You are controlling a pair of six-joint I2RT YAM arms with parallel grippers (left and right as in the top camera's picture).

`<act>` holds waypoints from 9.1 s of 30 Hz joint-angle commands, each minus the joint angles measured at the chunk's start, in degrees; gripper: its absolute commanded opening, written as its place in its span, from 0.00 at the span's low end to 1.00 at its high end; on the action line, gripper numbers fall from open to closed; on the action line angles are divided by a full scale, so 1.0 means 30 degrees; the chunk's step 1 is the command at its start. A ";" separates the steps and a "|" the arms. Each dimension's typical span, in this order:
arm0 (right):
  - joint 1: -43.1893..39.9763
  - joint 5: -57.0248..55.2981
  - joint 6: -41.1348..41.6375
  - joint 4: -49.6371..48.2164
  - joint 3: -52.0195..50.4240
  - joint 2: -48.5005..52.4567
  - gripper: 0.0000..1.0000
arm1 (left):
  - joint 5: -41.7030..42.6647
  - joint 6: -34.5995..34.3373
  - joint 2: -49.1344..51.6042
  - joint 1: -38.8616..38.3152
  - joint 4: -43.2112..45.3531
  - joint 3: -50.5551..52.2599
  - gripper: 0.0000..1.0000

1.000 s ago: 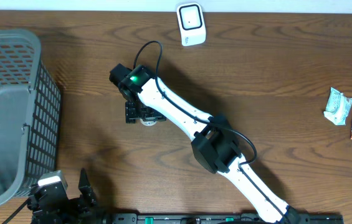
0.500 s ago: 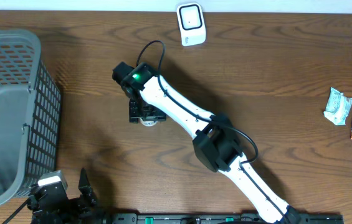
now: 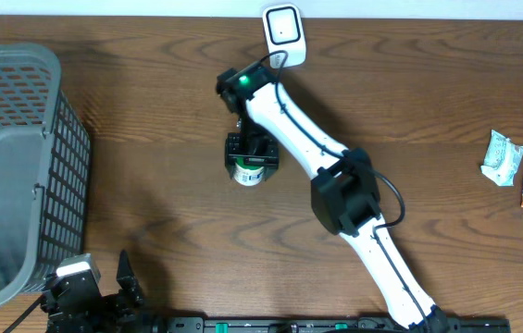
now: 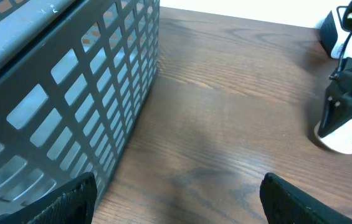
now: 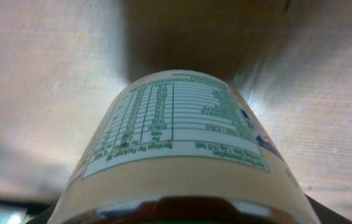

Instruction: Scan the item barcode

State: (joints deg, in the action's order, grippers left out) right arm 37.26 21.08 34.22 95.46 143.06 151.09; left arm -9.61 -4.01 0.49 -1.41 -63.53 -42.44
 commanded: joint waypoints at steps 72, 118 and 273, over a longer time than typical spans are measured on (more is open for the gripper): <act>-0.5843 -0.9449 -0.7359 -1.6757 0.0022 -0.6761 0.47 | -0.0168 0.0306 -0.0102 -0.0095 -0.0022 0.0000 0.84; -0.3956 -1.5212 -1.1482 -1.8790 0.0044 -0.2725 0.41 | -0.0168 0.0306 -0.0102 -0.0095 -0.0015 0.0000 0.84; -1.2138 -0.6164 -1.3573 -1.7617 -2.7161 -5.0271 0.99 | -0.0168 0.0306 -0.0102 -0.0095 -0.0022 0.0000 0.84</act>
State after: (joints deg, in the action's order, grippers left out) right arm 1.19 2.57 -5.41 48.10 72.97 1.63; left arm -9.61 -4.03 0.47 -1.41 -63.64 -42.44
